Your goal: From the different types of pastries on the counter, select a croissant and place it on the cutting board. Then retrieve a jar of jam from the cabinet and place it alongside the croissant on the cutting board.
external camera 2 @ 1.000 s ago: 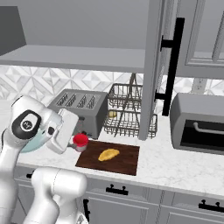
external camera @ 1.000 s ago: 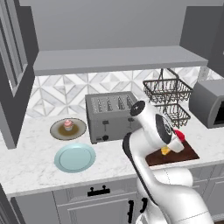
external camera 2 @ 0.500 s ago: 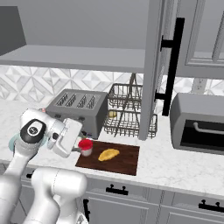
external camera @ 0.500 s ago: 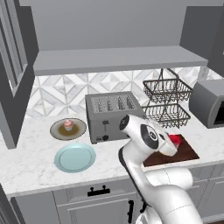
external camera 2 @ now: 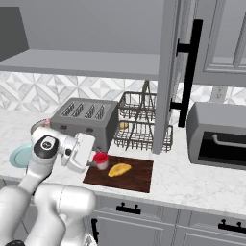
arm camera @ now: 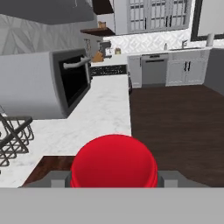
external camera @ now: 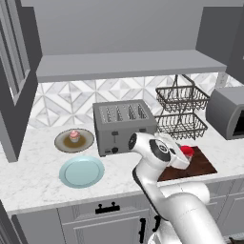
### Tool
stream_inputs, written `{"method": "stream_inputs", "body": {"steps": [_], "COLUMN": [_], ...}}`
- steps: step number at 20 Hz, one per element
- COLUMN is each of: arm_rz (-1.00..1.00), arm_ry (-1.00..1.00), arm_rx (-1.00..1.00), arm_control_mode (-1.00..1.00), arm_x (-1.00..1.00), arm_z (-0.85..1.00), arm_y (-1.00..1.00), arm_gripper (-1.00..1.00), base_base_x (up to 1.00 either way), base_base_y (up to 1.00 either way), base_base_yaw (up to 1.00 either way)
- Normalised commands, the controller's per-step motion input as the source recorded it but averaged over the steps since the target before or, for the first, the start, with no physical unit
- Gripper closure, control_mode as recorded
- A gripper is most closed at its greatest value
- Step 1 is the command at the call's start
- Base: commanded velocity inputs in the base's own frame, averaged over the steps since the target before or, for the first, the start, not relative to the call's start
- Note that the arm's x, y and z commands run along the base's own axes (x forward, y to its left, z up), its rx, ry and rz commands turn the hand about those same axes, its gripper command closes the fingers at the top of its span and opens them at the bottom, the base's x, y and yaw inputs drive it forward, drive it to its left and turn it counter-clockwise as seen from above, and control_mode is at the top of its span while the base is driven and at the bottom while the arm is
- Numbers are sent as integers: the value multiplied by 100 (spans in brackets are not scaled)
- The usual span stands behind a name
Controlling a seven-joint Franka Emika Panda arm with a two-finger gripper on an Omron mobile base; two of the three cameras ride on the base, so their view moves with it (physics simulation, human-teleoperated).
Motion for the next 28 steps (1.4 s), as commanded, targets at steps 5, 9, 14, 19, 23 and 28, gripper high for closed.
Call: {"method": "stream_inputs", "body": {"steps": [5,9,14,19,23,28], "arm_rz": [0,2,2,2,16,3], "arm_ry": [3,1,0,0,3,1], "arm_rx": [3,9,3,6,35,11], "arm_control_mode": [-100,-100,-100,-100,-100,-100], "arm_x": [12,6,0,10,29,3], "arm_z": [-4,-43,-15,-7,-29,-4], "arm_y": [0,6,6,0,0,0], "arm_gripper": [100,100,100,100,100,100], "base_base_x": [0,0,0,0,0,0], "base_base_y": [0,0,0,0,0,0], "base_base_yaw": [0,0,0,0,0,0]}}
